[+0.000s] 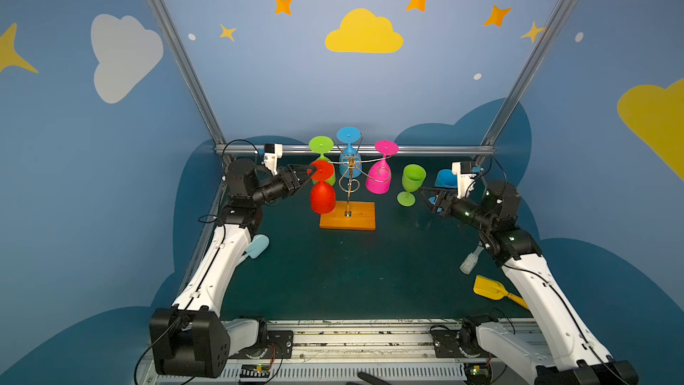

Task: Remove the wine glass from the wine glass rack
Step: 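Reach the left gripper to the red glass hanging on the rack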

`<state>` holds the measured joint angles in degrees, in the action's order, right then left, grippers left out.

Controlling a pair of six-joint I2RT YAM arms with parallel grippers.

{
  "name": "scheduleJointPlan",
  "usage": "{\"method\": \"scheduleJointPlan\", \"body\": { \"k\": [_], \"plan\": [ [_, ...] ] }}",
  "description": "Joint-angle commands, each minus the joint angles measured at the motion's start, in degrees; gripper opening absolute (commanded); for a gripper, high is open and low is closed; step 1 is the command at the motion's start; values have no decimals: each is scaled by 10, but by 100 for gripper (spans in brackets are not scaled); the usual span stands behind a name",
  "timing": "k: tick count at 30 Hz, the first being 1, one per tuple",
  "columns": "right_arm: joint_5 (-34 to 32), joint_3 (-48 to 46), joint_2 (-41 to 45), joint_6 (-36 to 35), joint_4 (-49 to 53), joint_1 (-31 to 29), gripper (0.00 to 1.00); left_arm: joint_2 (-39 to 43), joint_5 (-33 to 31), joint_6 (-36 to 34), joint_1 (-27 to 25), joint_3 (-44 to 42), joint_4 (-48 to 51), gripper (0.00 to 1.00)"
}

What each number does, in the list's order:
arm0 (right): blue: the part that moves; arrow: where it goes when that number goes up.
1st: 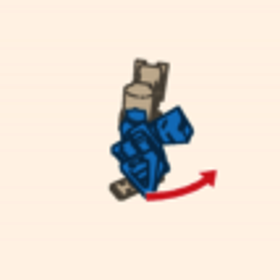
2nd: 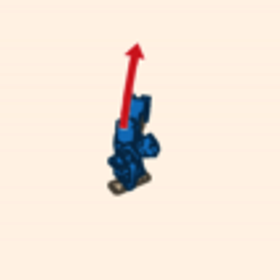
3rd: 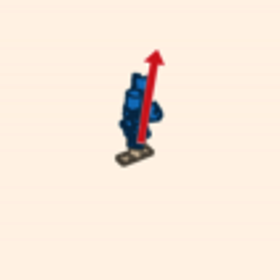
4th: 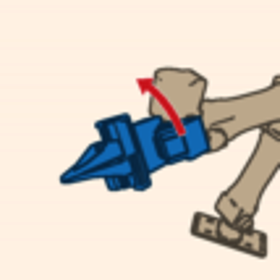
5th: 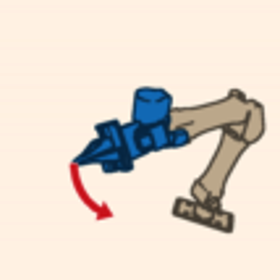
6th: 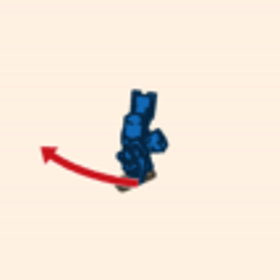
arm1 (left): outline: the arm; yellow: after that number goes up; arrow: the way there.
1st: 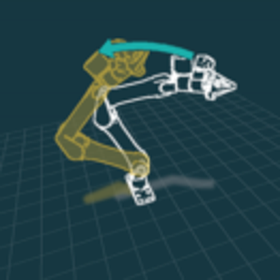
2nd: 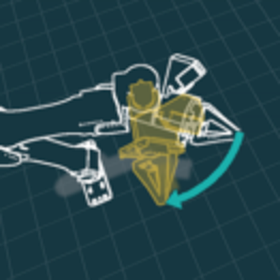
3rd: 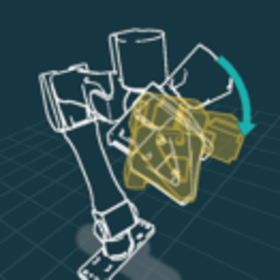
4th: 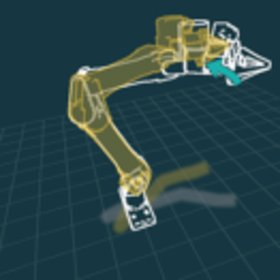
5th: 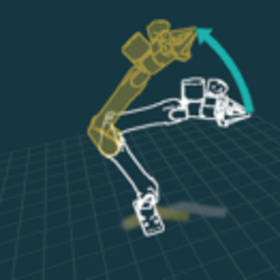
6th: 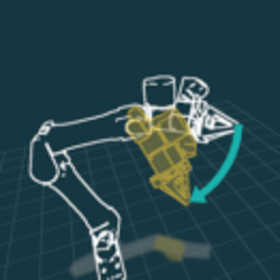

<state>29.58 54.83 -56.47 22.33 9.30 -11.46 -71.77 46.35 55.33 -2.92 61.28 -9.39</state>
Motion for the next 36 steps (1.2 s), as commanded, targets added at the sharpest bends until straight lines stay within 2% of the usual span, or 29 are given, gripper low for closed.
{"method": "scheduleJointPlan", "body": {
  "k": [1,13,20,25,36],
  "plan": [
    [-2,-5,12,3,-11,-3,67,-7,7,-1,-4,18,-15,41],
    [-7,-4,24,2,-7,-4,67,-15,15,-2,-6,32,4,26],
    [-7,-4,26,2,-5,-3,67,-7,10,-5,-5,38,25,22],
    [-11,-4,31,-3,-1,-4,68,0,11,0,-3,38,32,15],
    [-28,-3,49,-13,4,-3,75,17,20,23,9,42,32,14]
  ]
}}
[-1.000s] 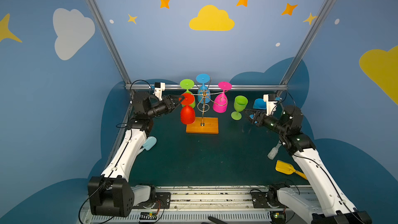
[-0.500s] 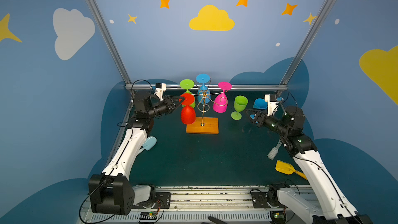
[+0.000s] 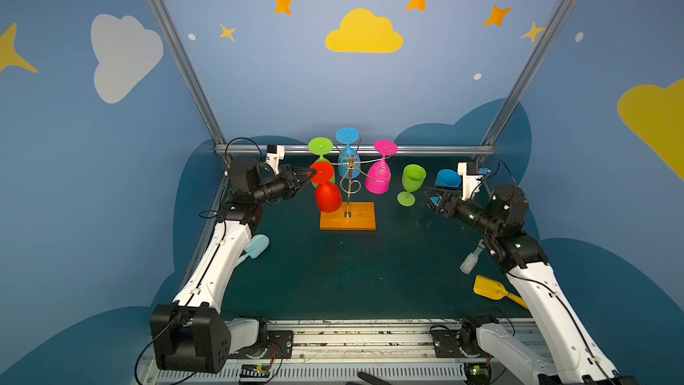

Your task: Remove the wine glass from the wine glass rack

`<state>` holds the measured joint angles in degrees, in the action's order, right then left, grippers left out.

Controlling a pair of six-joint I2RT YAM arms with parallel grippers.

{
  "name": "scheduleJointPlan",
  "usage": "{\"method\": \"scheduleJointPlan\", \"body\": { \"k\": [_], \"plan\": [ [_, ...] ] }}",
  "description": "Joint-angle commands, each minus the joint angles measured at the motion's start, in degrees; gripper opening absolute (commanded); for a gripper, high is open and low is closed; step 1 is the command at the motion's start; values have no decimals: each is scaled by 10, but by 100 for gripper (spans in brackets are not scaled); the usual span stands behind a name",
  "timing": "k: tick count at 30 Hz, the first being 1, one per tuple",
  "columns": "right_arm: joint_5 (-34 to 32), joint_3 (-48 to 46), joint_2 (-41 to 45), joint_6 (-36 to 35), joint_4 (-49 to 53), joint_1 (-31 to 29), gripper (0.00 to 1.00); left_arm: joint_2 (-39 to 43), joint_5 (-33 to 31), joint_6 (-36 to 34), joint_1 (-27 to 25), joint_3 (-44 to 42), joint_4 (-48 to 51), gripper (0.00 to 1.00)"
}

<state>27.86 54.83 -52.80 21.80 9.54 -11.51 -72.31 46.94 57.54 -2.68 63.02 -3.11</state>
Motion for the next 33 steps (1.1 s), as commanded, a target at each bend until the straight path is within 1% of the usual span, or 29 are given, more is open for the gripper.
{"method": "scheduleJointPlan", "body": {
  "k": [1,6,7,9,12,14,16,27,29,30,31,33],
  "plan": [
    [-11,-3,12,-7,2,-3,75,23,13,4,7,25,-30,15],
    [-12,-7,16,-8,4,-3,75,25,17,9,12,30,-26,17],
    [-13,-7,16,-8,5,-3,75,26,17,8,12,30,-24,20],
    [-14,-8,16,-10,7,-3,75,28,15,7,14,30,-22,29],
    [-13,-9,17,-10,9,-3,75,30,12,3,16,29,-15,37],
    [-13,-9,18,-10,9,-3,75,32,11,1,16,29,-14,37],
    [-14,-10,18,-10,8,-3,75,32,12,0,17,29,-12,33],
    [-17,-12,18,-8,8,-3,75,33,12,-14,22,29,12,21],
    [-18,-13,17,-8,8,-3,75,34,12,-14,23,29,13,21],
    [-18,-14,16,-8,8,-3,75,33,12,-14,24,29,14,22],
    [-17,-14,16,-7,8,-3,75,33,14,-16,24,29,16,26],
    [-17,-15,16,-6,8,-3,75,34,11,-26,24,31,31,37]
  ]
}}
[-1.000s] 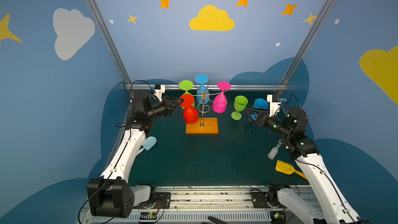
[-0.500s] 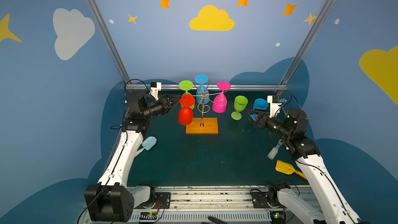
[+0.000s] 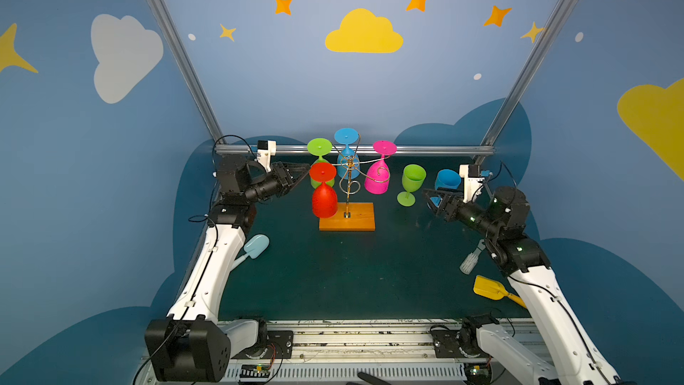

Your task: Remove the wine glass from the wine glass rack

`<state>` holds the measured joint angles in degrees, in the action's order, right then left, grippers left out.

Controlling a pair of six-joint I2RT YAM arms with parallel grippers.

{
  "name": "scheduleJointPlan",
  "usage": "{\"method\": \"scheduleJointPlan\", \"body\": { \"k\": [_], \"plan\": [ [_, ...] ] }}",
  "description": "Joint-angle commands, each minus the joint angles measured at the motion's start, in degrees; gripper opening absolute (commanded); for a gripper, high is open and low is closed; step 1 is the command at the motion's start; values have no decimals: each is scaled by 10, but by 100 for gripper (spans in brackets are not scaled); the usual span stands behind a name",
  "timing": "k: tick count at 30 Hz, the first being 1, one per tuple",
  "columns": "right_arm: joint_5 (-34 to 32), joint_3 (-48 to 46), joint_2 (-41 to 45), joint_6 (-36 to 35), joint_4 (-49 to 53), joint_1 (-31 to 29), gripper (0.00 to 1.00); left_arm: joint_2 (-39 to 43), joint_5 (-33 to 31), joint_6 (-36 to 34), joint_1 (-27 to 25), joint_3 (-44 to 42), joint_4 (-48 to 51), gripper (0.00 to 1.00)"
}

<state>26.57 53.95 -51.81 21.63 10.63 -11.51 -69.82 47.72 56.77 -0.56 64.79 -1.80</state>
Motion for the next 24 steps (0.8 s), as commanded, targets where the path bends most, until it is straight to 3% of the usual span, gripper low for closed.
{"method": "scheduleJointPlan", "body": {
  "k": [1,4,10,18,24],
  "plan": [
    [-4,-7,6,-5,-3,-3,75,11,1,-25,4,13,27,41],
    [-5,-9,8,-6,-3,-3,75,14,-12,-47,4,13,58,57],
    [-4,-10,6,-3,-5,-3,75,11,-16,-57,-7,0,51,63],
    [-2,-11,6,2,-8,-3,75,-2,-26,-60,-34,-1,38,63],
    [-4,-10,8,1,-6,-3,75,-4,-35,-78,-37,3,64,56]
  ]
}}
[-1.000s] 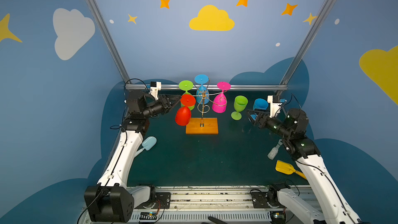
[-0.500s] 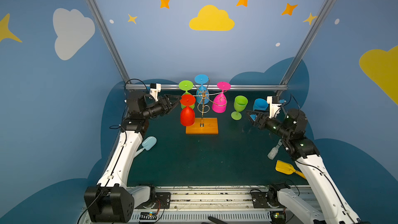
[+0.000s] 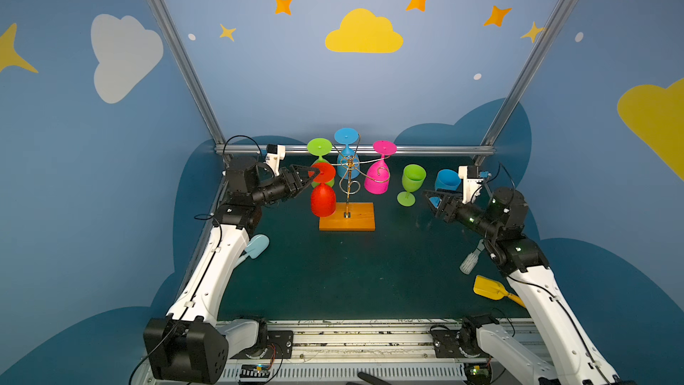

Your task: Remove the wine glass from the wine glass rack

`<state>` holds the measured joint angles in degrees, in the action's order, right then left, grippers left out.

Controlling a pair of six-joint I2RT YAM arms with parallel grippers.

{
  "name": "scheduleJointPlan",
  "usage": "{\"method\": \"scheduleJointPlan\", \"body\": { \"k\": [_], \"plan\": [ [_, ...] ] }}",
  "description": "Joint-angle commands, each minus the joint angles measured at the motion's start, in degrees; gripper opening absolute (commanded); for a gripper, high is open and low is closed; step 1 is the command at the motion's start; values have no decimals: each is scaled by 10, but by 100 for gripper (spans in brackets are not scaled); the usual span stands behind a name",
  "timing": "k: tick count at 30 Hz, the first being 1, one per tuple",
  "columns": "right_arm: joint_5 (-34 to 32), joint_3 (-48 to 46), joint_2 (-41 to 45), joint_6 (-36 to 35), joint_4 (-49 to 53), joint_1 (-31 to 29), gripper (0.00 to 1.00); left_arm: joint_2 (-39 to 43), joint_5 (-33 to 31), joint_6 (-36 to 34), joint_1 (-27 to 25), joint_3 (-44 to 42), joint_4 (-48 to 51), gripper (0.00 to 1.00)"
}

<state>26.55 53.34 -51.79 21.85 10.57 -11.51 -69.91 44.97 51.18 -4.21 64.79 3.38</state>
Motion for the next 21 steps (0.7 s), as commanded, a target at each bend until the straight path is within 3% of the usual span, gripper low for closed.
{"method": "scheduleJointPlan", "body": {
  "k": [1,8,21],
  "plan": [
    [-4,-4,8,-2,-5,-3,75,-2,-10,-27,-1,4,21,54],
    [-9,-7,10,-4,-3,-3,75,12,-44,-67,-1,8,75,42],
    [-14,-6,13,-7,-2,-3,75,29,-56,-72,15,18,90,31]
  ]
}}
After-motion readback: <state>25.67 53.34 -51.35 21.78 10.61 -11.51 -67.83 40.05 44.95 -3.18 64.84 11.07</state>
